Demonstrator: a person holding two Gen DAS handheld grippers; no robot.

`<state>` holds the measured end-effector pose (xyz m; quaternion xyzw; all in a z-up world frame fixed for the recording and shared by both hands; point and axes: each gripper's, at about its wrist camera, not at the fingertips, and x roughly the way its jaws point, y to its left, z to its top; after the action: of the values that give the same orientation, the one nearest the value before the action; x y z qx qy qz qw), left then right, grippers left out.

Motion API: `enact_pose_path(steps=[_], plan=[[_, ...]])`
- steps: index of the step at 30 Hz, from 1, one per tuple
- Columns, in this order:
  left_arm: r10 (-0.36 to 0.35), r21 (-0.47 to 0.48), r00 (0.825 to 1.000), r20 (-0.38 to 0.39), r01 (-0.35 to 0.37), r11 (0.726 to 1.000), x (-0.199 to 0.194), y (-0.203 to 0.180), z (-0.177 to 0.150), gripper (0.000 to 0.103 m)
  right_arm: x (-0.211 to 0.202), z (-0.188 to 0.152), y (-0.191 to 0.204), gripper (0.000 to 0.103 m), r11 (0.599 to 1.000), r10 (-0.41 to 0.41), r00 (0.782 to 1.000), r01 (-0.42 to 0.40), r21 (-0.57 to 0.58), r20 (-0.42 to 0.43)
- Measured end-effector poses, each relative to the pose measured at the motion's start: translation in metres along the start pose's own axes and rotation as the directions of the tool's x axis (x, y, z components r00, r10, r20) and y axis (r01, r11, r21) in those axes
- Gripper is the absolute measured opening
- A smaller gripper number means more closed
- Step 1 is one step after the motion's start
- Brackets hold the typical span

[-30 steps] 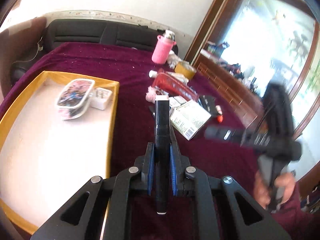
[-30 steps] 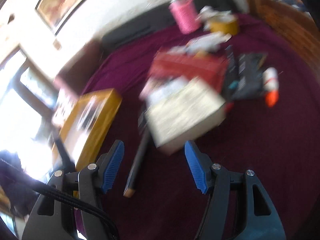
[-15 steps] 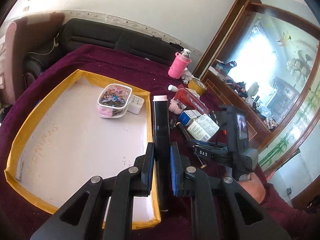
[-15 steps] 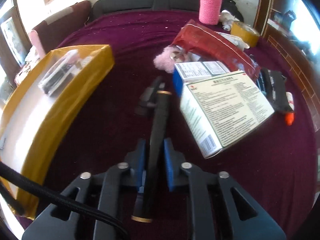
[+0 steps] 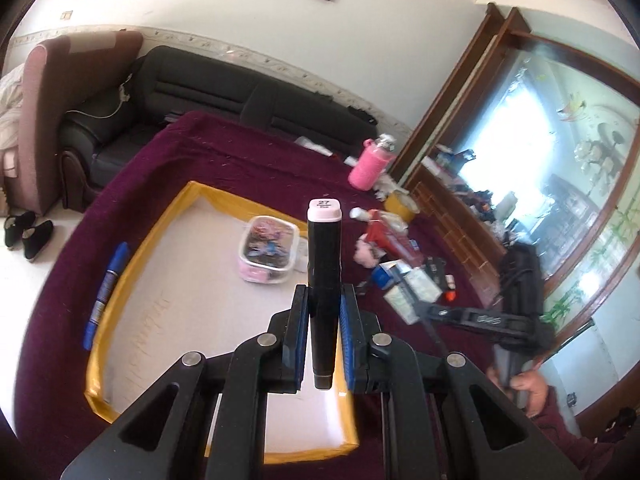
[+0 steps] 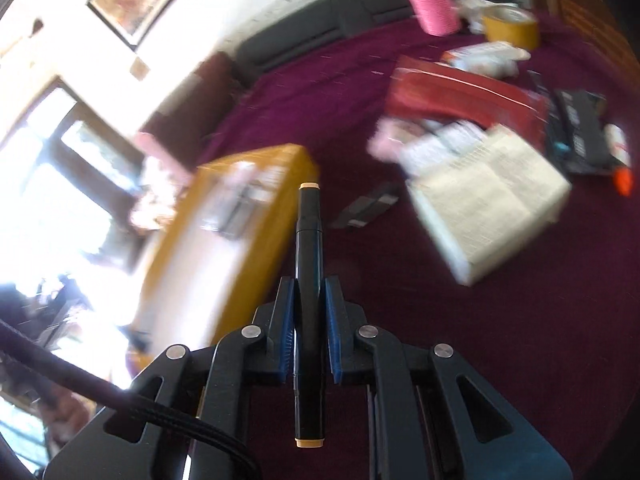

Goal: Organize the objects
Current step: 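Lay the black marker in the tray while the right gripper places another marker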

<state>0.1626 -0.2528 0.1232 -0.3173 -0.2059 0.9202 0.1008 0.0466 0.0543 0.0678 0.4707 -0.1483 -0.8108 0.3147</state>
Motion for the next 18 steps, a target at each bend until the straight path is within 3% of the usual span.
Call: enact_pose_path(steps=[4, 8, 14, 18], plan=[[0.084, -0.008, 0.991, -0.102, -0.085, 0.996, 0.036, 0.03, 0.021, 0.012, 0.029, 0.017, 0.027, 0.013, 0.998, 0.067, 0.996, -0.067, 0.0, -0.058], [0.174, -0.001, 0.962, -0.211, -0.179, 0.984, 0.088, 0.058, 0.04, 0.012, 0.068, 0.023, 0.044, 0.013, 0.997, 0.071, 0.992, -0.067, 0.036, -0.107], [0.282, 0.07, 0.91, -0.303, -0.274, 0.959, 0.158, 0.065, 0.06, 0.012, 0.118, 0.038, 0.047, 0.013, 0.994, -0.017, 0.989, 0.032, 0.101, -0.144], [0.346, 0.11, 0.888, -0.302, -0.328, 0.938, 0.183, 0.065, 0.068, 0.012, 0.14, 0.049, 0.05, 0.013, 0.993, -0.042, 0.987, 0.058, 0.102, -0.155]])
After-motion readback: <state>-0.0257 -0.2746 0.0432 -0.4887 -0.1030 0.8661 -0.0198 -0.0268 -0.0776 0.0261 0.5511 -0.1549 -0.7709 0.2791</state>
